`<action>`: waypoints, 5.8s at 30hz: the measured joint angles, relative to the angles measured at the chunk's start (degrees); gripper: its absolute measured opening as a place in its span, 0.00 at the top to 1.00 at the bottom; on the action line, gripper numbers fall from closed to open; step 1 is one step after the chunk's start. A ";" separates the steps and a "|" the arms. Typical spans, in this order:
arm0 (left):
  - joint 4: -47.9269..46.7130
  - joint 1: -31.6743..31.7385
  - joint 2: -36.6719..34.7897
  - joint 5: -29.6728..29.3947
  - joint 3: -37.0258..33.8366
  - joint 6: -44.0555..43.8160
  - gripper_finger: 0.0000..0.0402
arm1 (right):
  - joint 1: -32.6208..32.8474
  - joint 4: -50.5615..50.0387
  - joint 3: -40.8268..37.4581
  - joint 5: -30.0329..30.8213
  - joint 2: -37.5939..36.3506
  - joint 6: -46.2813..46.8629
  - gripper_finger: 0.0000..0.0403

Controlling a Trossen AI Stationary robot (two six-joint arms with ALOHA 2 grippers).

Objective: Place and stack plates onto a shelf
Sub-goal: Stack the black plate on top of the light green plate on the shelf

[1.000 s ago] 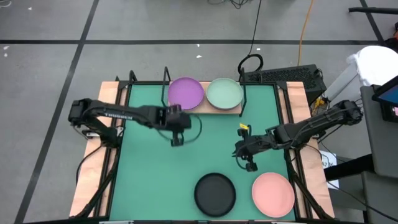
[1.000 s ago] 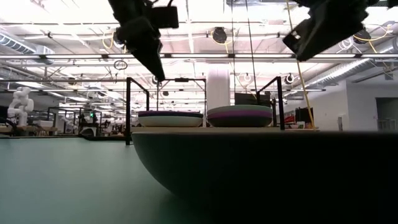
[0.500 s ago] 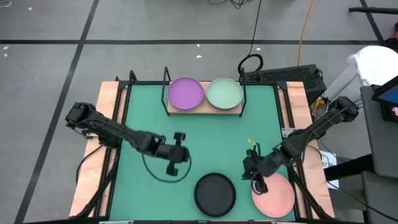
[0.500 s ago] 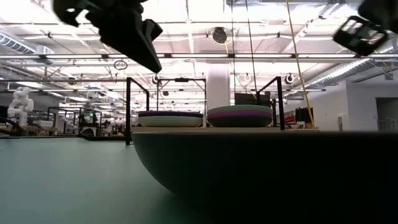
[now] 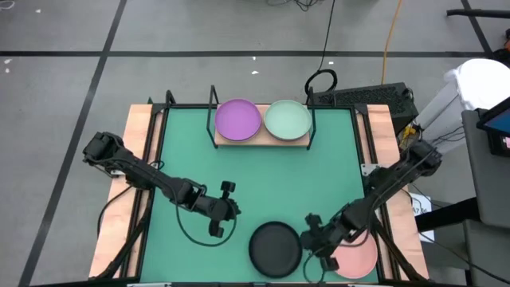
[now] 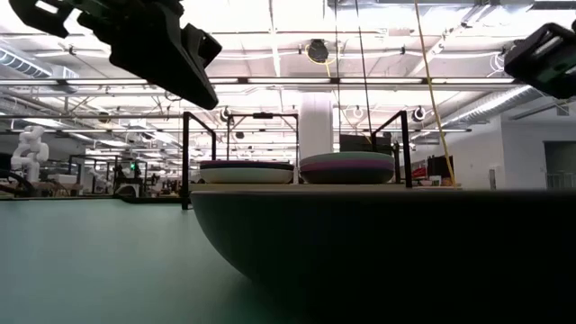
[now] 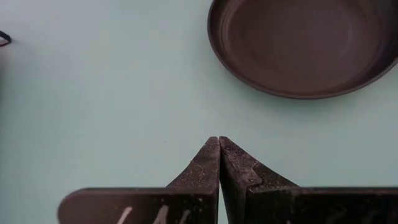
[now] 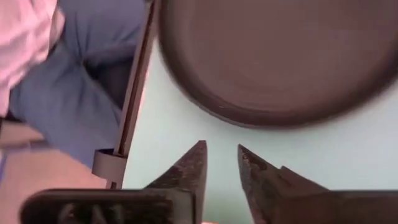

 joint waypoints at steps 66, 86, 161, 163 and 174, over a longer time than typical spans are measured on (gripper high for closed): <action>0.17 -0.16 0.00 0.00 0.02 -1.84 0.99 | -0.06 6.11 4.24 11.06 12.21 -55.37 0.99; -0.01 -0.16 0.00 0.00 0.02 -1.92 0.99 | -6.24 -4.36 4.24 22.90 -1.12 -57.79 1.00; 1.47 -0.16 0.02 0.00 0.04 -0.77 0.99 | -62.42 -7.32 4.24 7.86 -4.33 -66.45 1.00; 1.46 -0.16 0.02 0.00 0.04 -0.77 0.99 | -62.42 -7.90 4.24 7.88 -4.31 -66.43 1.00; 1.46 -0.16 0.02 0.00 0.04 -0.78 0.99 | -62.42 -8.57 4.24 7.99 -4.05 -65.21 1.00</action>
